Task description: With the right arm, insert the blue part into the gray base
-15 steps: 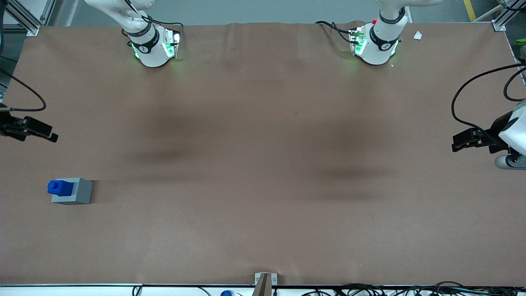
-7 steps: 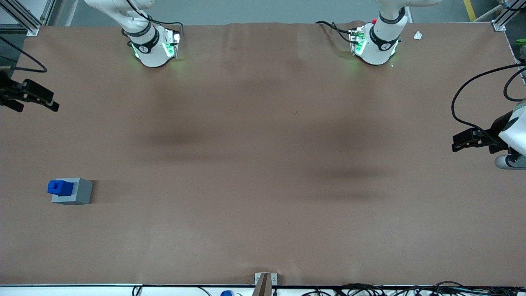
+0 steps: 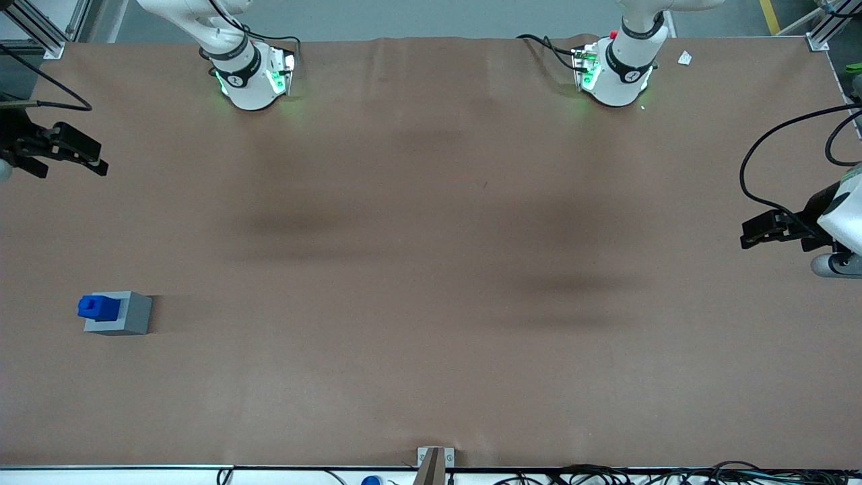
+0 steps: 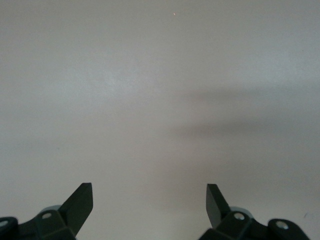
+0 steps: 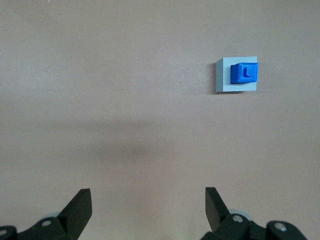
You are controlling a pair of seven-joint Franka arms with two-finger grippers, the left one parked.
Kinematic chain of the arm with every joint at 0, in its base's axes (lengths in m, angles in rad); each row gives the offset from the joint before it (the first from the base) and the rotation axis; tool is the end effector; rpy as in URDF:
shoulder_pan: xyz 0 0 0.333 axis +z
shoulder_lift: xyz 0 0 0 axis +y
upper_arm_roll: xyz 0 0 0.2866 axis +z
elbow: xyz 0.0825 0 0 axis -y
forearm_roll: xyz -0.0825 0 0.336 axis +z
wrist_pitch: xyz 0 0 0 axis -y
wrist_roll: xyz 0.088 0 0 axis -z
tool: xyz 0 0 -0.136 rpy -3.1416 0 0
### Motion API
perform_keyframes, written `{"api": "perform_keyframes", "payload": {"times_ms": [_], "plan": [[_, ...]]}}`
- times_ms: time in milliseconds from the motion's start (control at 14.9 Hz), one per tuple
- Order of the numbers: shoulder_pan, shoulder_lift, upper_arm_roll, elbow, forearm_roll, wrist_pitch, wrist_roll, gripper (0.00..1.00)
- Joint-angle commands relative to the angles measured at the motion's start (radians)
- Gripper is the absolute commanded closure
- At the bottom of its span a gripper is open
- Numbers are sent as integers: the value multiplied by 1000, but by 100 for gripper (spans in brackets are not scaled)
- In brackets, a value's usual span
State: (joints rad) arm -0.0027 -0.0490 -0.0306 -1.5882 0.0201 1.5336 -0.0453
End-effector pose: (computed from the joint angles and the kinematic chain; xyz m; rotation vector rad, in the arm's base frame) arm 0.4886 -0.0138 0.5799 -3.1197 -0.0199 0.0074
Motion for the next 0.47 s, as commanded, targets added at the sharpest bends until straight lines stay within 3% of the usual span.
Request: {"api": "perform_keyframes", "payload": {"times_ms": [0,404], "plan": [[1,-22,-3,-16,-3,8,24,0],[3,-22,4,-13,-6,0,21,0]]}}
